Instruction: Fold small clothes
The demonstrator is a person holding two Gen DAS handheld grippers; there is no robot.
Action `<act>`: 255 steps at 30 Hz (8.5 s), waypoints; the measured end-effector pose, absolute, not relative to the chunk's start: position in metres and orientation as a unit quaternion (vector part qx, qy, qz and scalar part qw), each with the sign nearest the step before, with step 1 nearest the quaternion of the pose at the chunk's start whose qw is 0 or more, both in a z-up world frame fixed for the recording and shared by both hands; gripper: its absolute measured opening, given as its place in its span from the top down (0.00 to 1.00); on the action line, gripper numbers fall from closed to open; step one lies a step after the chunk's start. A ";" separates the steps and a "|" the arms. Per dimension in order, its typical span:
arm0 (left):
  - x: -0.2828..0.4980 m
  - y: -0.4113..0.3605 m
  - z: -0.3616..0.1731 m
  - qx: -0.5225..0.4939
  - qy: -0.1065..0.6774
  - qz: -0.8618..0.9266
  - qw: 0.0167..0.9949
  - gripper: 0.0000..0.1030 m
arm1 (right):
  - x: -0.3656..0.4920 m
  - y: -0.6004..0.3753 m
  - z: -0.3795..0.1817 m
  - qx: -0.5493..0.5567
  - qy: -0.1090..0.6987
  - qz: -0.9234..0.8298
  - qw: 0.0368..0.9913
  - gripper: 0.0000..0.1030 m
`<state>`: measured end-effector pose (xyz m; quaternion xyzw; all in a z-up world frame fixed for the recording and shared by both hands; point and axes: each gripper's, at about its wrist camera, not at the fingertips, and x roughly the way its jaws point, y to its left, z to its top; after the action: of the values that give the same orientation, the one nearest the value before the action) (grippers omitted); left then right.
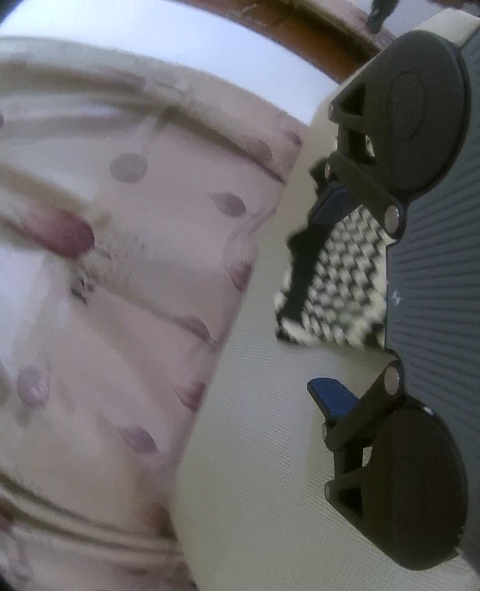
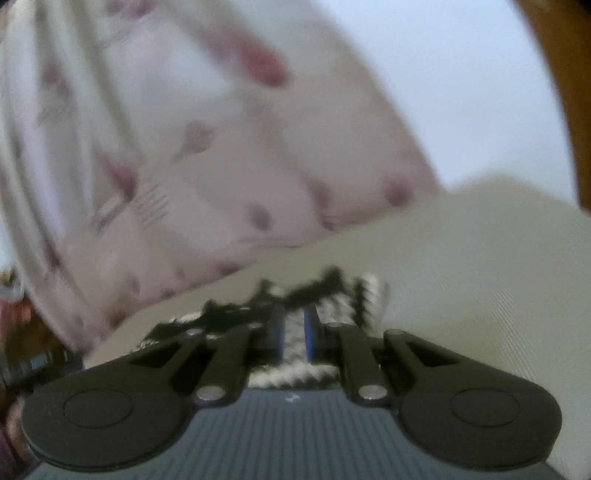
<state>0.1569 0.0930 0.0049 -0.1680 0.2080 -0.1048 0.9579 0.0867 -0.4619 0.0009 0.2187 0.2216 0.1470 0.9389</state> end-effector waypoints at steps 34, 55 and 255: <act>0.228 0.086 -0.059 -0.275 0.222 -0.055 0.934 0.00 | 0.324 -0.379 -0.043 -0.062 0.373 0.232 0.896 0.47; 0.225 0.086 -0.062 -0.275 0.222 -0.047 0.934 0.00 | 0.303 -0.408 -0.036 0.009 0.321 0.204 0.925 0.68; 0.139 -0.061 -0.021 -0.141 0.136 -0.274 0.942 0.03 | 0.127 -0.447 0.019 0.195 0.227 0.217 0.929 0.76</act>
<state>0.1389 -0.0612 -0.0211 -0.1409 0.1362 -0.2736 0.9417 0.1268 -0.4474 0.0187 0.1954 0.2272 0.2167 0.9291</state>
